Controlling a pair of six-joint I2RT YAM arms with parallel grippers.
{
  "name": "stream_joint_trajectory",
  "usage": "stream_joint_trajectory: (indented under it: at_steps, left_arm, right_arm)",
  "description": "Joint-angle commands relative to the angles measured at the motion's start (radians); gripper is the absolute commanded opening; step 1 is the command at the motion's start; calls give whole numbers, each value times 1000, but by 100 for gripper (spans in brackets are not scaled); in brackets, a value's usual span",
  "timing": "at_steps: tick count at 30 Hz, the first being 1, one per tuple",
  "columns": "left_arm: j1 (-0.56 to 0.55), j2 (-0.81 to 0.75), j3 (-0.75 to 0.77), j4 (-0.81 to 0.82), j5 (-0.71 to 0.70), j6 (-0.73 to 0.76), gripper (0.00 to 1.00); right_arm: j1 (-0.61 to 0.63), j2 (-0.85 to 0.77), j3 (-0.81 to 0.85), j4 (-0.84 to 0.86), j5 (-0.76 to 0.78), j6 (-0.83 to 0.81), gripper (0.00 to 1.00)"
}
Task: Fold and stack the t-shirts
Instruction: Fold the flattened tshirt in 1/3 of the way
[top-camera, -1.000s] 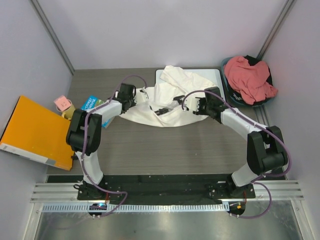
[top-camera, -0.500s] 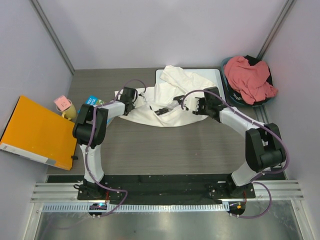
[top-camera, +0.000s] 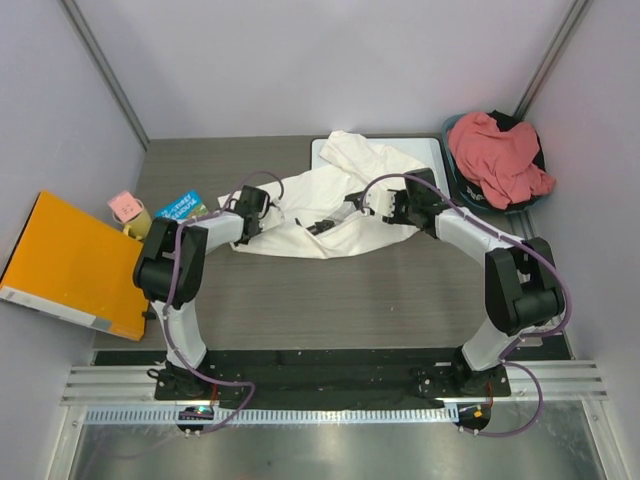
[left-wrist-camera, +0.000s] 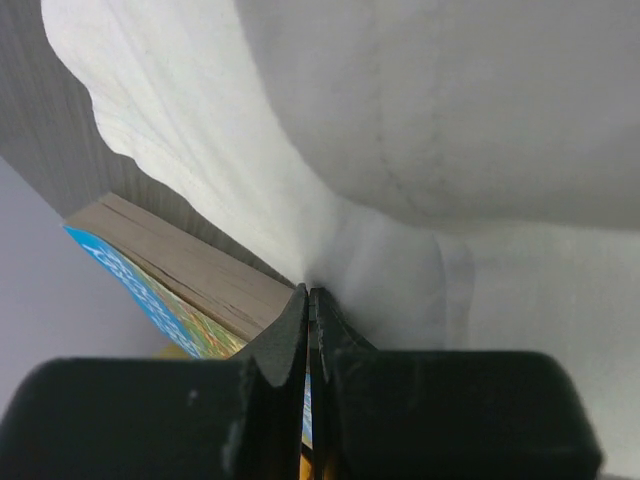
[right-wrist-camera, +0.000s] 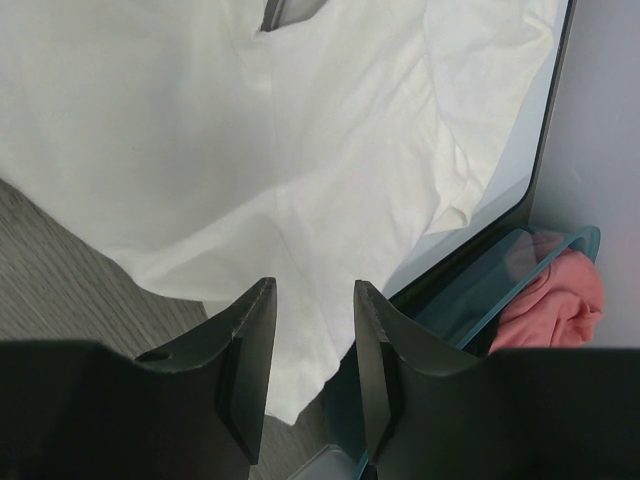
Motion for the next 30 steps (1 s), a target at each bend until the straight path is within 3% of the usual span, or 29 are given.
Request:
stream_joint_trajectory:
  at_steps: [1,9,24,30]
  left_arm:
    - [16,-89,-35,-113,7,-44,0]
    - [51,-154,-81,-157,-9,-38,0]
    - [104,-102,-71,-127,-60,-3,0]
    - [72,-167,-84,-197,26,-43,0]
  right_arm:
    - [-4,10,50,24,0,6,42]
    - [-4,14,59,24,-6,8,42]
    - [-2,23,78,22,-12,11,42]
    - [-2,33,106,8,-11,5,42]
